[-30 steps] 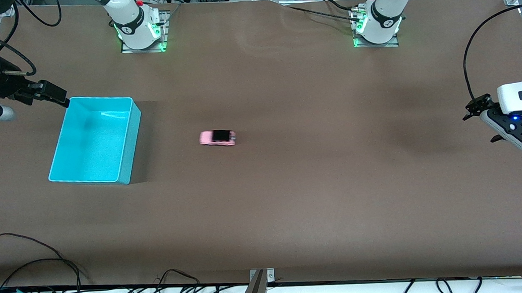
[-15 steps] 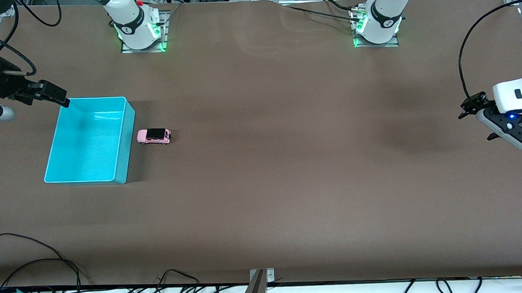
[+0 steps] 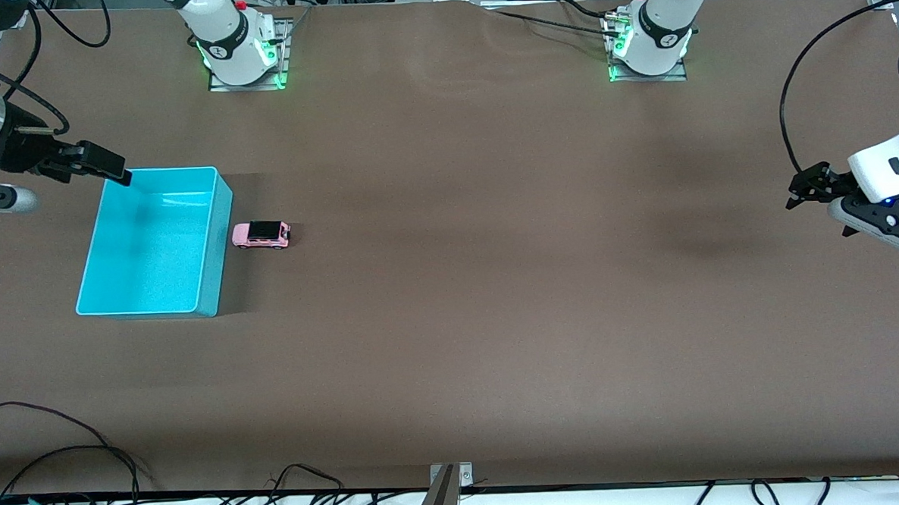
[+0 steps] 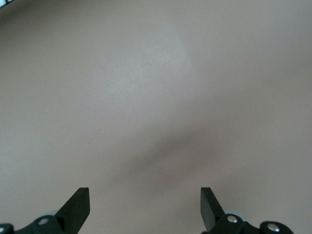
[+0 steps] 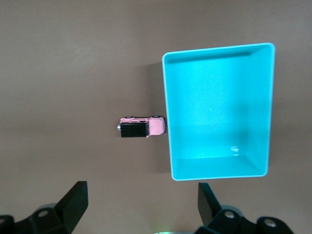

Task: Wind and store pink jeep toy

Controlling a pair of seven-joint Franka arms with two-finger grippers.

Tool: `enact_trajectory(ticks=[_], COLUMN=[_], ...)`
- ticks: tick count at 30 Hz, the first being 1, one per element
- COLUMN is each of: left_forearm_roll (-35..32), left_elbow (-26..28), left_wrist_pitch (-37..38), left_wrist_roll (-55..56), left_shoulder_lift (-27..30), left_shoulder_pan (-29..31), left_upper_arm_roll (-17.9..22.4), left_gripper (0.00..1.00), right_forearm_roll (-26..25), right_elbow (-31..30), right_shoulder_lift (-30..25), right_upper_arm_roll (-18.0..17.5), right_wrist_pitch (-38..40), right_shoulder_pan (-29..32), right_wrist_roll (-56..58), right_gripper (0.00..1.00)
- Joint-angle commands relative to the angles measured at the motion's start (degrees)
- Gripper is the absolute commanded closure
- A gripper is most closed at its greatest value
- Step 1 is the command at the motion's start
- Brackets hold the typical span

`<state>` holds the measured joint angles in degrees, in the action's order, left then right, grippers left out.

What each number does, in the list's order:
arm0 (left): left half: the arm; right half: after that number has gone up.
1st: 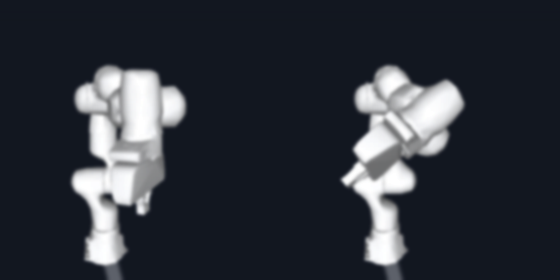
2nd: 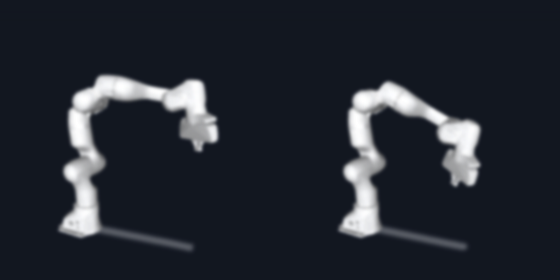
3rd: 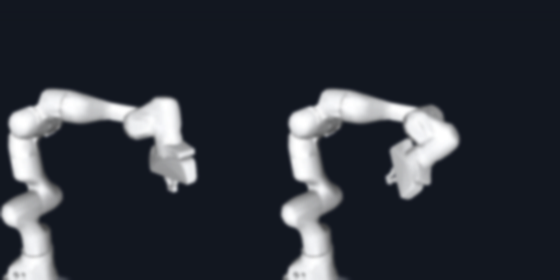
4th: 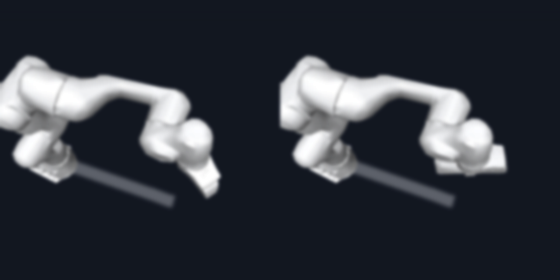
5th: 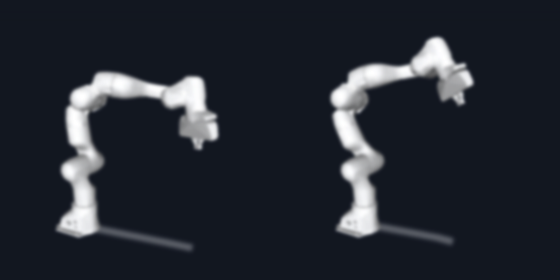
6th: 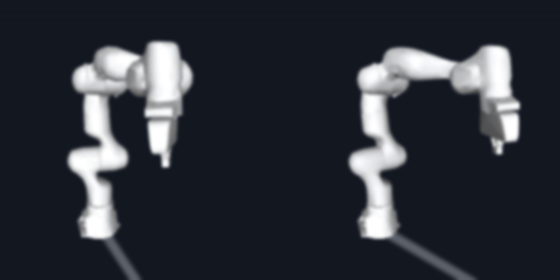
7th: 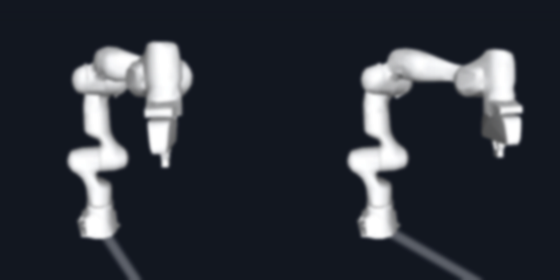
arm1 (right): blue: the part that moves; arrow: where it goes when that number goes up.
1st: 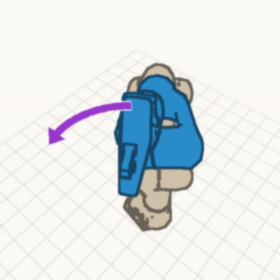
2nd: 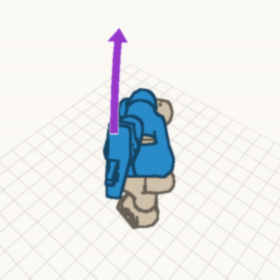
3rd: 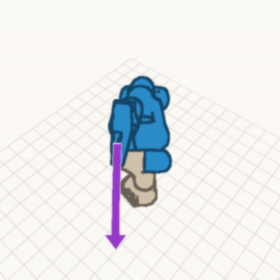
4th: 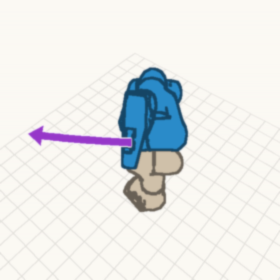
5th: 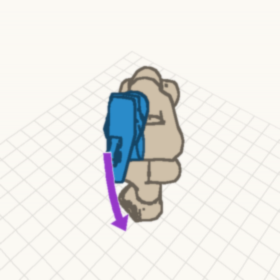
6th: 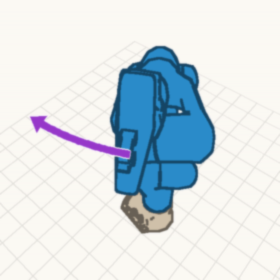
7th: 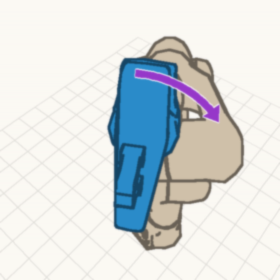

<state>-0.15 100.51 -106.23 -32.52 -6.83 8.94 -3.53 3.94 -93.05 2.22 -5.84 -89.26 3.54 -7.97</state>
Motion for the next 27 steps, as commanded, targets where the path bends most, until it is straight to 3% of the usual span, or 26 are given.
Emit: enact_trajectory(ticks=[1, 9, 20, 27], left_forearm_roll=[0.9, 0.9, 0.0, 0.1], left_elbow=[2.6, 5.7, 4.5, 3.0], left_wrist_pitch=[1.2, 2.4, 6.2, 6.1], left_wrist_roll=[10.3, 21.9, 28.3, 31.9], left_shoulder_lift=[4.3, 8.9, 8.5, 7.8], left_shoulder_pan=[0.5, 0.5, -0.2, -0.4], left_upper_arm_roll=[-3.5, -6.9, -8.6, -8.6], left_gripper=[0.0, 0.0, 0.0, 0.0], right_forearm_roll=[1.7, 1.8, 1.0, 1.0], right_elbow=[0.2, 0.1, -0.7, -8.1], right_shoulder_lift=[2.7, 6.7, 11.6, 11.5], right_upper_arm_roll=[-1.0, -2.2, -2.2, -2.0], right_wrist_pitch=[-1.0, -1.9, -6.3, -15.9], right_shoulder_pan=[-0.3, -0.6, -0.6, -0.2], right_wrist_roll=[3.0, 20.9, 42.1, 57.5], right_gripper=[0.0, 0.0, 0.0, 0.0])
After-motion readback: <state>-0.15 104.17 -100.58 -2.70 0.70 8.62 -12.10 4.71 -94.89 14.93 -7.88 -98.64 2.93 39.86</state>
